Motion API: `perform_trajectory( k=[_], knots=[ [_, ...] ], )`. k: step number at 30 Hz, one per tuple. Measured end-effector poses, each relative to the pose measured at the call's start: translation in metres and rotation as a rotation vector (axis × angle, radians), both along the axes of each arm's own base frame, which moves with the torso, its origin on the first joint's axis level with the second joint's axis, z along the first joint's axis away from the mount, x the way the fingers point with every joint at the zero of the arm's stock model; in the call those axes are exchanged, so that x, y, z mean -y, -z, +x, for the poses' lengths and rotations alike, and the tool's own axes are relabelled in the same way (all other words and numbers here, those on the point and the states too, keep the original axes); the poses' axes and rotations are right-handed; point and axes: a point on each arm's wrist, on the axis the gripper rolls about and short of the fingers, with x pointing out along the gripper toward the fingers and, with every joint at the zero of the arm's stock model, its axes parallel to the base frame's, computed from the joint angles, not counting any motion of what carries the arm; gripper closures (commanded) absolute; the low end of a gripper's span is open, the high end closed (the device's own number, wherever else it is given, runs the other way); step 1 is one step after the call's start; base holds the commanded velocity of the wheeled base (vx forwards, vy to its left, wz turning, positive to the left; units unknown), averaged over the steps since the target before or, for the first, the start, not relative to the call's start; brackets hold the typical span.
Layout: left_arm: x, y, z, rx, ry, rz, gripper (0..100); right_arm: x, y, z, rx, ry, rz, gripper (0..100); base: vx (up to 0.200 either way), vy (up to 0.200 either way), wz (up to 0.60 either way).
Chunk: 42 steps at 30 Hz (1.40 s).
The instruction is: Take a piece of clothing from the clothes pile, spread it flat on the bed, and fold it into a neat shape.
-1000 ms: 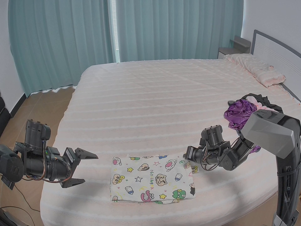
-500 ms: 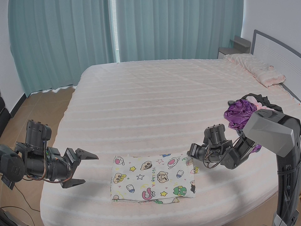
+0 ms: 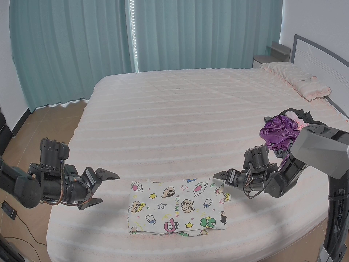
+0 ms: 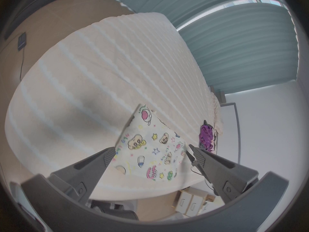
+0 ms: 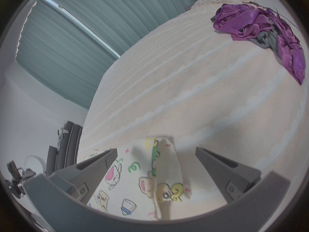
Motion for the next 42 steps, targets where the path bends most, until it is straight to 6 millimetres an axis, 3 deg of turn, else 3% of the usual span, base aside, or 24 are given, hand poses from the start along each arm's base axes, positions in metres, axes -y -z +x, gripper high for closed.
perform_trajectory(
  k=[7,13,24,36,37,38,42],
  knots=[
    [0.007,0.041,0.038,0.039,0.095,0.177,0,-0.001,0.006,-0.019,-0.037,-0.088,-0.039,0,0.0,0.0,0.0],
    [0.02,0.073,0.063,0.082,0.19,0.255,0,-0.017,0.015,-0.026,-0.009,-0.185,-0.046,0,0.0,0.0,0.0],
    [0.046,0.111,0.068,0.114,0.357,0.335,0,-0.035,0.032,-0.029,0.008,-0.284,-0.056,0,0.0,0.0,0.0],
    [0.072,0.117,0.064,0.145,0.435,0.321,0,-0.054,0.038,-0.024,0.019,-0.337,-0.028,0,0.0,0.0,0.0],
    [0.073,0.118,0.064,0.144,0.438,0.321,0,-0.055,0.039,-0.024,0.017,-0.342,-0.025,100,0.0,0.0,0.0],
    [0.074,0.118,0.063,0.146,0.442,0.32,100,-0.055,0.04,-0.024,0.015,-0.345,-0.022,100,0.0,0.0,0.0],
    [0.08,0.119,0.061,0.142,0.459,0.32,100,-0.057,0.042,-0.025,0.006,-0.352,-0.02,100,0.0,0.0,0.0]
  ],
)
